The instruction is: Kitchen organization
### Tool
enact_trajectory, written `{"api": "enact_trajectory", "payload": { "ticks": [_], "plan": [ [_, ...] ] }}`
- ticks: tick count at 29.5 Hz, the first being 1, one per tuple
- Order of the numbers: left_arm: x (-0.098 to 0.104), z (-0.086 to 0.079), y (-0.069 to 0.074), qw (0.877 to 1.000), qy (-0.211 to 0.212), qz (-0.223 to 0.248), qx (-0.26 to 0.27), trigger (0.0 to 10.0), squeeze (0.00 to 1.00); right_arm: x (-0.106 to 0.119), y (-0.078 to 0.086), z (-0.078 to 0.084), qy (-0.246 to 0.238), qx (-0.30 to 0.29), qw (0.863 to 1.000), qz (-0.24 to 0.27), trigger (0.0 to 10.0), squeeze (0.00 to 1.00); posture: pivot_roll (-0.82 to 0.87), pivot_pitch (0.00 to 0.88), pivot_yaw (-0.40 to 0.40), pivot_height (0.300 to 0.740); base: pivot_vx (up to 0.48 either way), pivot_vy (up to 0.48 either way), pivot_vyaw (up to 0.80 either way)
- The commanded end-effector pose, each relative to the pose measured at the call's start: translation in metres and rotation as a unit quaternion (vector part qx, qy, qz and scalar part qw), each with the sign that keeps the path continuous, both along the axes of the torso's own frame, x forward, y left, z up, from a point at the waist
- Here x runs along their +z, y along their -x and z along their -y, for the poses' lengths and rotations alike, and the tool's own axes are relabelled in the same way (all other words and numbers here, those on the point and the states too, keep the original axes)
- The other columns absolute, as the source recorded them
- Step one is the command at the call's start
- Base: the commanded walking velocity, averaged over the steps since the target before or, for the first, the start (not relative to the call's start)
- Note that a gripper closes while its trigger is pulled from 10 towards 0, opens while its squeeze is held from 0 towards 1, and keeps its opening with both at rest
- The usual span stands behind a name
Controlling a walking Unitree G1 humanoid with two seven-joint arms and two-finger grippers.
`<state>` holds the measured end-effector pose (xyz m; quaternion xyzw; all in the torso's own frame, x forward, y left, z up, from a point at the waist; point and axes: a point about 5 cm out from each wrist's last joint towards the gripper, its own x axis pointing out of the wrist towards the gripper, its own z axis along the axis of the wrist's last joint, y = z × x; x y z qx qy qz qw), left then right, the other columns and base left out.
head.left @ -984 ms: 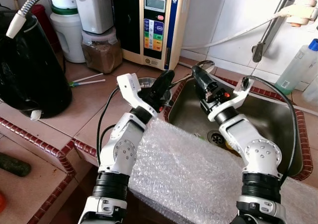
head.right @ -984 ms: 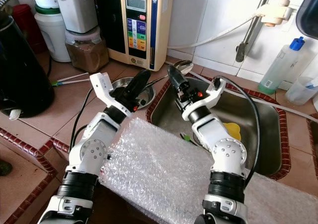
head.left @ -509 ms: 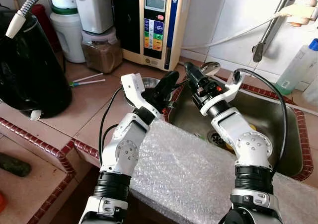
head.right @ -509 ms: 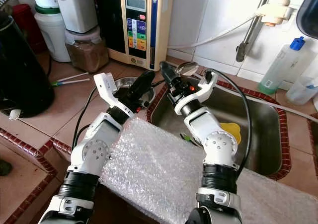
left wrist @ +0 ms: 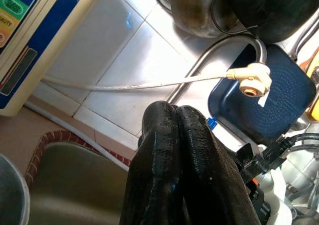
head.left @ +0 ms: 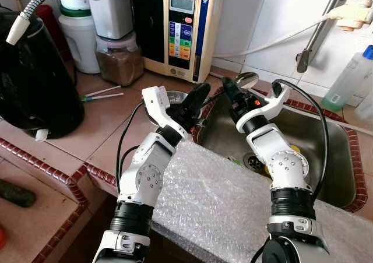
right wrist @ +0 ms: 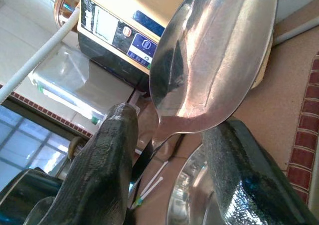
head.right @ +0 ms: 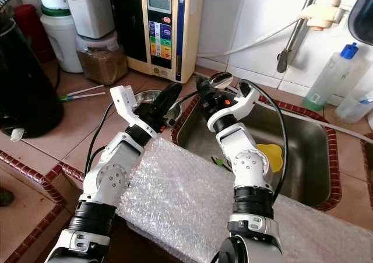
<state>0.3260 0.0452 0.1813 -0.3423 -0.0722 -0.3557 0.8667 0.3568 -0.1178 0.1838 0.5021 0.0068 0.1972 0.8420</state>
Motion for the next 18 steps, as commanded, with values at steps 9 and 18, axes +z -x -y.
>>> {"api": "enact_trajectory", "payload": {
  "ticks": [9, 18],
  "plan": [
    [0.011, 0.013, 0.001, 1.000, 0.006, 0.018, -0.017, 0.0, 0.00, -0.005, -0.009, 0.016, 0.027, -0.068, 0.997, -0.028, 0.0, 0.00, 0.00, 0.000, -0.016, 0.740, 0.000, 0.000, 0.00],
    [0.008, 0.010, -0.006, 0.999, -0.032, 0.014, 0.009, 7.0, 0.00, -0.007, -0.014, 0.034, 0.053, -0.122, 0.990, -0.037, 0.0, 0.00, 0.00, 0.000, -0.020, 0.740, 0.000, 0.000, 0.00]
  ]
}}
